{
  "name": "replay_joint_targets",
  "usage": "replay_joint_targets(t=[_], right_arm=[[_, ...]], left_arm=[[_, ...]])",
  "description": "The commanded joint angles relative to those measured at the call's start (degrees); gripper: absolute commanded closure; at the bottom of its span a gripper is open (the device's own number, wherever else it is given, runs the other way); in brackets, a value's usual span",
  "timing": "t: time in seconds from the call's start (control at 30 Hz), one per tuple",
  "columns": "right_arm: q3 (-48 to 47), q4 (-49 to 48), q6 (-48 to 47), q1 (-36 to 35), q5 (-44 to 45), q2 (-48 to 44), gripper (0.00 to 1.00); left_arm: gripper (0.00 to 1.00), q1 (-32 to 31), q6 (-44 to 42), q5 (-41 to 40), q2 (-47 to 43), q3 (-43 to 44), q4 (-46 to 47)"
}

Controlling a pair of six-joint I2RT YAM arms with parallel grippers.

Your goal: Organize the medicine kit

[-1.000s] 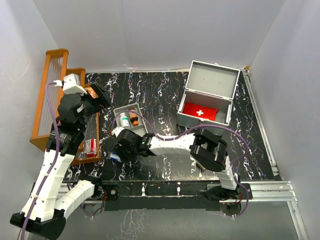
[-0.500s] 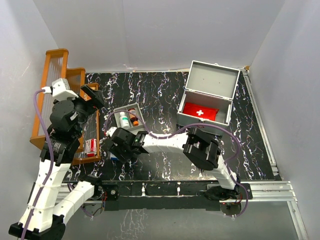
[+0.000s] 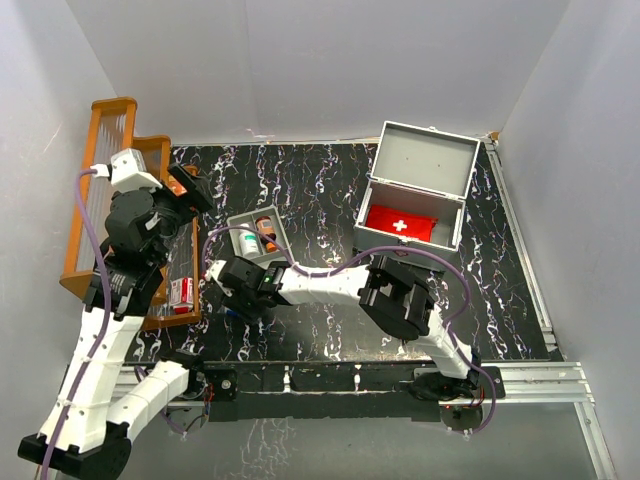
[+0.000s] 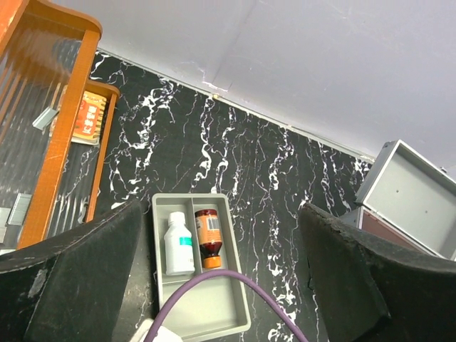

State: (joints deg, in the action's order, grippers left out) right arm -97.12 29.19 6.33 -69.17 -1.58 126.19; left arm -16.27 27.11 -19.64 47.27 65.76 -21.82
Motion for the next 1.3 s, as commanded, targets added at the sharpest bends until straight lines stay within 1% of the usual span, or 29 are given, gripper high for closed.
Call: replay_joint_targets(t=[0.0, 0.1, 0.17, 0.33, 0.4, 0.53, 0.73, 0.87, 1.0, 1.27], right_arm=[[-1.53, 3.58, -8.56, 0.08, -2.04, -2.53, 0.71], [-2.58, 6.85, -12.81, 0.13, -4.93, -4.67, 0.73], [-2.47, 7.09, -15.18, 0.64, -6.49, -6.55, 0.73], [-4.34, 9.94, -19.37, 4.74, -8.52, -9.15, 0.73], [-6.98, 14.06, -22.01, 6.22, -9.85, -8.60, 0.74], [-14.29, 23.38, -27.74, 6.78, -10.93, -5.70, 0.74], [-20.55, 28.20, -30.85, 8.99, -9.02, -1.46, 0.74], [-23.99, 30.03, -32.42, 9.58, -6.48, 0.88, 0.71], [-28.61, 34.46, -33.56, 9.69, -3.81, 5.89, 0.71], [-30.52, 35.14, -33.85, 10.13, -1.26, 7.61, 0.71]], left_arm=[[0.09, 0.18, -0.60, 1.08, 0.37, 4.66, -0.96], [0.09, 0.12, -0.83, 1.36, 0.93, 6.67, -1.74], [0.09, 0.18, -0.83, 1.60, 1.07, 7.66, -2.24], [0.09, 0.16, -1.13, 2.20, 1.53, 10.23, -3.79], [0.09, 0.18, -1.50, 2.47, 1.71, 11.28, -4.37], [0.09, 0.18, -1.97, 2.75, 2.33, 13.09, -5.72], [0.09, 0.12, -1.85, 3.34, 2.97, 13.96, -7.89], [0.09, 0.19, -1.22, 3.64, 3.54, 13.43, -7.96], [0.09, 0.12, -0.65, 3.71, 4.26, 12.79, -7.25], [0.09, 0.16, 0.04, 3.74, 4.02, 11.24, -6.07]])
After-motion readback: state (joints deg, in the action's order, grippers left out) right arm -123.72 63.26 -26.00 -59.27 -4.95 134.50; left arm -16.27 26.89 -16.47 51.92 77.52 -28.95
